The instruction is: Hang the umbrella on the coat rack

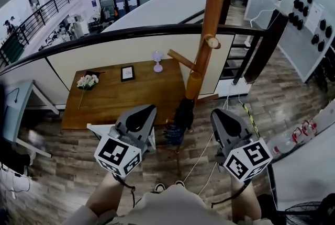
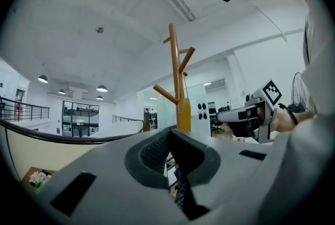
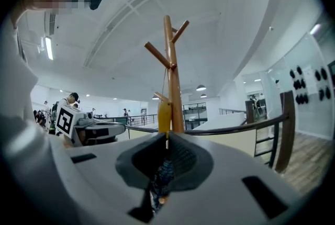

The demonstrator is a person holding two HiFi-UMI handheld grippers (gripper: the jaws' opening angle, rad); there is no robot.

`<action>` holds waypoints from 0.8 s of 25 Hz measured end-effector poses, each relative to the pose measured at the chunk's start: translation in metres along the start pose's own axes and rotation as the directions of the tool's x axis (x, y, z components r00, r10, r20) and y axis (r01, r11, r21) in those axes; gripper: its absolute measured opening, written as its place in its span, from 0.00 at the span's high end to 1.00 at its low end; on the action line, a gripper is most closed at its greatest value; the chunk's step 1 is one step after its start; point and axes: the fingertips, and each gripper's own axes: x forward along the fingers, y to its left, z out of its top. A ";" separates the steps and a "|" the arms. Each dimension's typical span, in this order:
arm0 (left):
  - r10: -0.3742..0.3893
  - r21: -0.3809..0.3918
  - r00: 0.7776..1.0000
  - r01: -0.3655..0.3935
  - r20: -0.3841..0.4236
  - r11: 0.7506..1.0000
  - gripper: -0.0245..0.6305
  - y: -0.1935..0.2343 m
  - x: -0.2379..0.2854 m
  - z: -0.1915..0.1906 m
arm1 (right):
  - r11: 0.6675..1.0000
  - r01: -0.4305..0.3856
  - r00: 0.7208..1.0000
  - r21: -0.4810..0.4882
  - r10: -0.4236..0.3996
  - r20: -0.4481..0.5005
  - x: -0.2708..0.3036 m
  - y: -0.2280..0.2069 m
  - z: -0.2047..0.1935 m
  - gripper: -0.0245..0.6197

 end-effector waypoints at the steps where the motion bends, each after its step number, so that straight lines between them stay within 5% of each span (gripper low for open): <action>1: 0.008 -0.003 1.000 -0.008 -0.006 1.000 0.96 0.001 -0.002 -0.005 | 1.000 -0.004 1.000 0.005 0.004 -0.009 -0.001 0.002 -0.006 0.94; 9: 0.001 -0.017 0.995 -0.003 -0.098 1.000 0.96 -0.004 -0.006 -0.053 | 0.999 -0.025 0.999 -0.027 0.024 -0.033 -0.007 0.010 -0.029 0.96; 20: -0.023 -0.018 0.992 0.021 -0.128 1.000 0.96 -0.014 -0.002 -0.057 | 0.999 -0.051 0.998 0.010 0.051 -0.030 -0.005 0.011 -0.030 0.96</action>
